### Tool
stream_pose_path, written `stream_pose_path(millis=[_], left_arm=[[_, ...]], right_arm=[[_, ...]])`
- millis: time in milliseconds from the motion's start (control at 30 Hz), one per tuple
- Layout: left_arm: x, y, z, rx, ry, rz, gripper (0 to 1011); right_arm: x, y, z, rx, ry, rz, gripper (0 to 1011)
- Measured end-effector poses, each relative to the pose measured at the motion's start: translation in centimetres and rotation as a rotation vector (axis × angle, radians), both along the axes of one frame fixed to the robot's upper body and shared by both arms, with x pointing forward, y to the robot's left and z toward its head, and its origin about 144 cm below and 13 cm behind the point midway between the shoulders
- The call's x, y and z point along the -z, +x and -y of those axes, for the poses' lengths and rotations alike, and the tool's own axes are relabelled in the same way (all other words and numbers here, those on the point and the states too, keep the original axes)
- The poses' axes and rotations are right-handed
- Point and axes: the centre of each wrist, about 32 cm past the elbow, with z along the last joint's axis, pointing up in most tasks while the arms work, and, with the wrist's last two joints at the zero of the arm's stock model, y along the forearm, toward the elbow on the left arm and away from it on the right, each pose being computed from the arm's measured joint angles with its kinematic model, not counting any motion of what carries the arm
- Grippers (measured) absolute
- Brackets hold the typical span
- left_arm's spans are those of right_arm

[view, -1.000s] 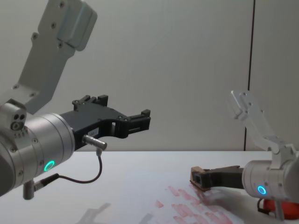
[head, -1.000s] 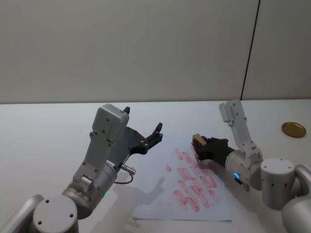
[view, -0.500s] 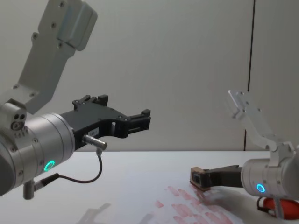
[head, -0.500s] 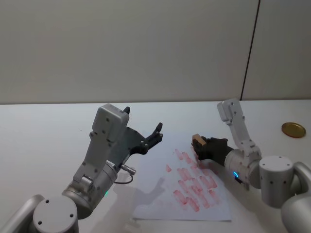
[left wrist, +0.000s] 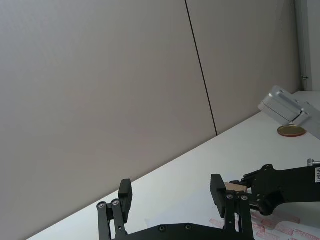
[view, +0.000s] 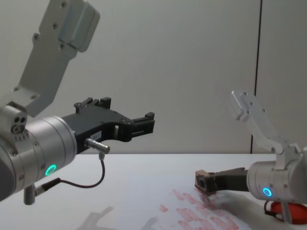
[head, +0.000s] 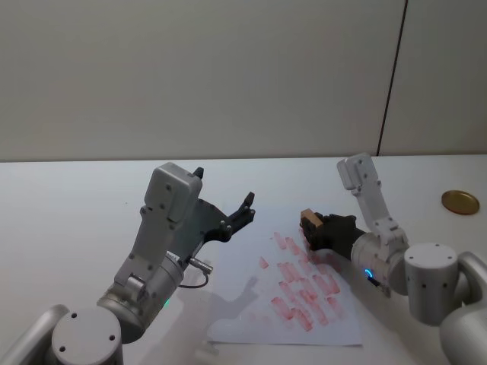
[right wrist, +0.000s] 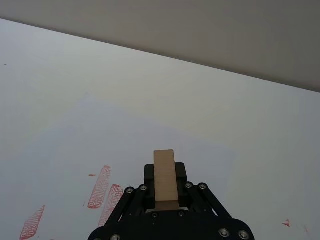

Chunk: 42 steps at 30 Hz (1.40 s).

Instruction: Use the one hand to pick up the stamp and affix it onto the A4 paper.

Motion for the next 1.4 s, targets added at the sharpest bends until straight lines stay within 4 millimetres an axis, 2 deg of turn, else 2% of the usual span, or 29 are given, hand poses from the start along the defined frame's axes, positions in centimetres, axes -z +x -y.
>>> stream_pose_path(millis=[600, 1133, 1400], left_arm=[[0.0, 0.0, 0.0, 0.0, 0.0, 0.0, 993], [0.0, 0.0, 0.0, 0.0, 0.0, 0.0, 993], [0.0, 0.0, 0.0, 0.0, 0.0, 0.0, 993]], right_arm=[[-0.5, -0.6, 0.4, 0.008, 0.02, 0.08, 219], [-4.0, -1.7, 1.0, 0.004, 0.089, 0.318, 220], [-5.9, -3.4, 1.8, 0.041, 0.101, 0.423, 220]])
